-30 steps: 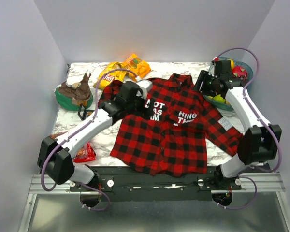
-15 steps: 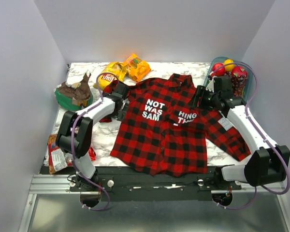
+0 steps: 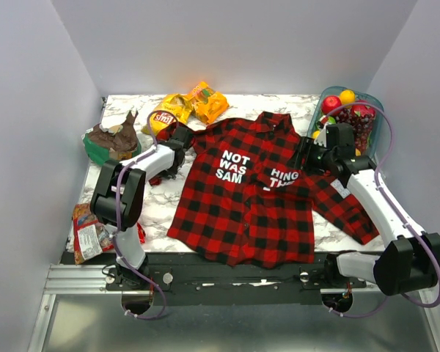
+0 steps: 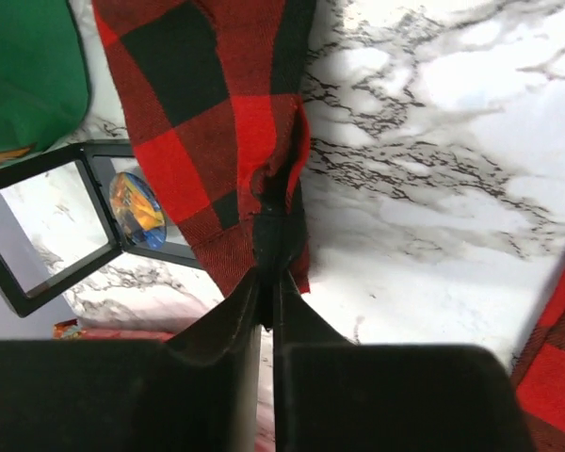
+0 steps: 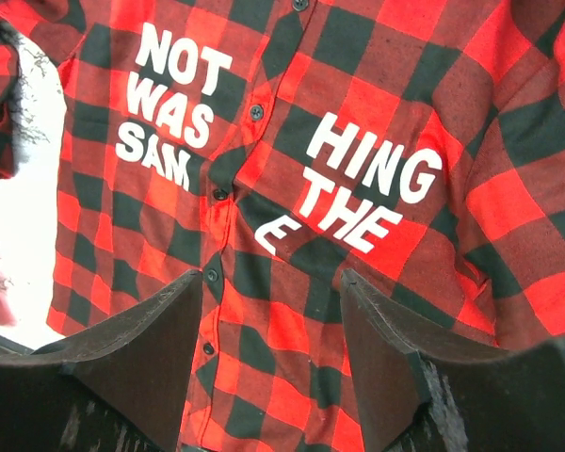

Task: Pin the brooch onto the clothing

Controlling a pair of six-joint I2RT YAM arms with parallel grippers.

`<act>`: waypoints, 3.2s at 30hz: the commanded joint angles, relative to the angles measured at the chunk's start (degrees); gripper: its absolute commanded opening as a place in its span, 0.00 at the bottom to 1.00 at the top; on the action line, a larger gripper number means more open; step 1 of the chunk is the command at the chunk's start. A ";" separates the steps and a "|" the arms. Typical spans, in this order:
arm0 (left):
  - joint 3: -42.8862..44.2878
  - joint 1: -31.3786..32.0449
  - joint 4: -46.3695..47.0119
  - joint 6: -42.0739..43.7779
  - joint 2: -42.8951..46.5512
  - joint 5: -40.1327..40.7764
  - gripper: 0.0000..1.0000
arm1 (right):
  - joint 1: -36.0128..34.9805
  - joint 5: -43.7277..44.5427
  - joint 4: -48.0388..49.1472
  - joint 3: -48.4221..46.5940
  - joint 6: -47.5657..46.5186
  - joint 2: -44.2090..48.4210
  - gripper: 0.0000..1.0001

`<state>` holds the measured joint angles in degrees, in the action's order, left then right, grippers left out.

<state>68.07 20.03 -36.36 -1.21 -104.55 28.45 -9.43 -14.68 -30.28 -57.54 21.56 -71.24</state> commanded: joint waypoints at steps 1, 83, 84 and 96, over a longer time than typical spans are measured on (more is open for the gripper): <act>3.73 -2.18 -0.38 -0.10 3.91 0.30 0.12 | -0.06 -0.18 0.49 1.90 0.50 2.07 0.68; -2.94 -17.74 9.99 -7.75 15.70 -21.76 0.96 | -0.15 -0.44 -2.94 8.93 -1.52 12.53 0.68; -3.64 -17.92 9.90 -7.40 15.52 -21.51 0.96 | -0.15 -0.61 -2.94 8.93 -1.52 12.62 0.68; -4.27 -19.59 11.13 -2.74 8.76 -22.56 0.91 | -0.24 -0.27 -3.47 9.90 -0.82 14.37 0.68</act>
<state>62.06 1.23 -26.76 -5.96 -92.82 7.46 -9.43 -14.31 -32.56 -48.66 20.93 -58.83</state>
